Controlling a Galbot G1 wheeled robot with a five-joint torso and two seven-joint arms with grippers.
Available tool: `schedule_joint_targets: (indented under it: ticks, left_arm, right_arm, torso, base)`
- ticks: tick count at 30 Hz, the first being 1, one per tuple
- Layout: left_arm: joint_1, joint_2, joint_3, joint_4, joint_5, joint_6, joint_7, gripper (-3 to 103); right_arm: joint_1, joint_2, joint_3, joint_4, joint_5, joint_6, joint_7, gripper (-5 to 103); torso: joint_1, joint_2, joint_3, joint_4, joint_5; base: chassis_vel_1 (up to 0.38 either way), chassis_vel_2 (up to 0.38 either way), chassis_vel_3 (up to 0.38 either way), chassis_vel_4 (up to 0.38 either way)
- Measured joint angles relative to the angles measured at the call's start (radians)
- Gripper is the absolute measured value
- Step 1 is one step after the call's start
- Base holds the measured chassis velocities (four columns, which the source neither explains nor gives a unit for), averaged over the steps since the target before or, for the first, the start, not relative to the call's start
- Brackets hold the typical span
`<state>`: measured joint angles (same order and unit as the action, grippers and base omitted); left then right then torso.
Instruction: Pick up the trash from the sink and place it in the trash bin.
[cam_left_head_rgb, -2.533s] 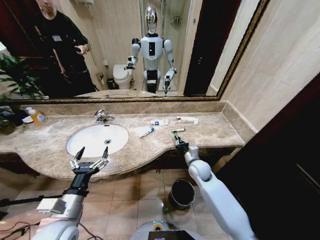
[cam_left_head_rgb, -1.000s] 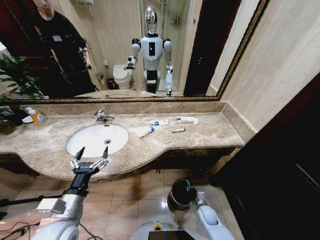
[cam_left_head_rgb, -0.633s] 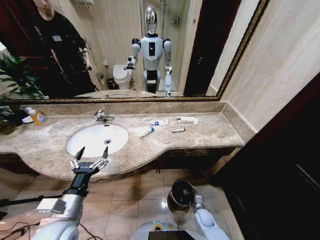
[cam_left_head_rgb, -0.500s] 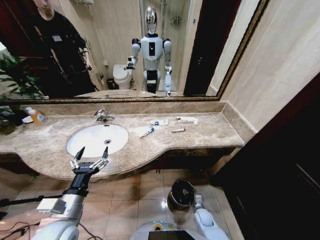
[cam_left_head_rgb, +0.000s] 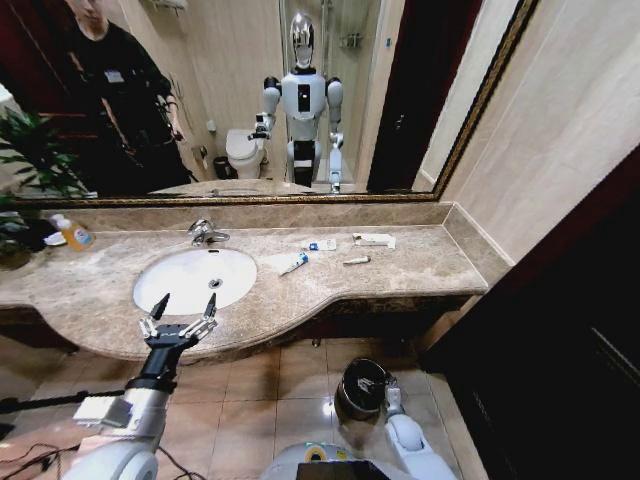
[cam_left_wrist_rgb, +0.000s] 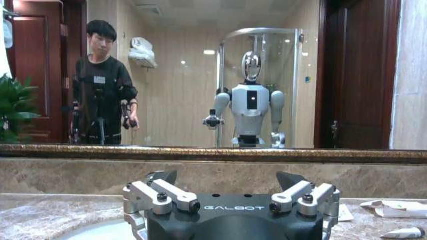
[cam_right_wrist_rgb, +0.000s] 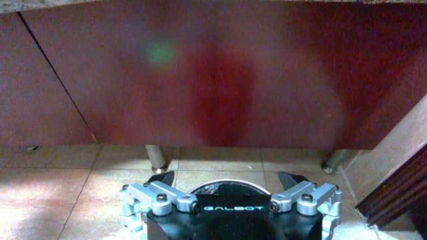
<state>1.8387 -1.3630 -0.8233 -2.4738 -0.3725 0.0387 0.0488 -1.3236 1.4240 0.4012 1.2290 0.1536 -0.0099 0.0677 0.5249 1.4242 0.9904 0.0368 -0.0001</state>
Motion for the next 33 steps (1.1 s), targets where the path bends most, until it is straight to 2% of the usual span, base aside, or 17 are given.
schedule_joint_targets:
  ticks: [15, 20, 26, 33]
  left_arm:
    - [0.0, 0.0, 0.0, 0.0, 0.0, 0.0, 0.0, 100]
    - [0.0, 0.0, 0.0, 0.0, 0.0, 0.0, 0.0, 100]
    - [0.0, 0.0, 0.0, 0.0, 0.0, 0.0, 0.0, 100]
    - [0.0, 0.0, 0.0, 0.0, 0.0, 0.0, 0.0, 100]
  right_arm:
    - [-0.037, -0.022, 0.005, 0.091, 0.038, -0.022, 0.011, 100]
    - [-0.082, -0.04, 0.001, 0.199, 0.085, -0.041, 0.028, 100]
    - [-0.137, -0.055, 0.01, 0.326, 0.078, 0.022, 0.068, 100]
    - [-0.207, -0.091, 0.039, 0.53, 0.122, -0.008, 0.072, 100]
  torso:
    - [0.0, 0.0, 0.0, 0.0, 0.0001]
    - [0.0, 0.0, 0.0, 0.0, 0.0001]
    - [0.0, 0.0, 0.0, 0.0, 0.0002]
    - [0.0, 0.0, 0.0, -0.0001, 0.0]
  base:
    - [0.0, 0.0, 0.0, 0.0]
    - [0.0, 0.0, 0.0, 0.0]
    - [0.0, 0.0, 0.0, 0.0]
    - [0.0, 0.0, 0.0, 0.0]
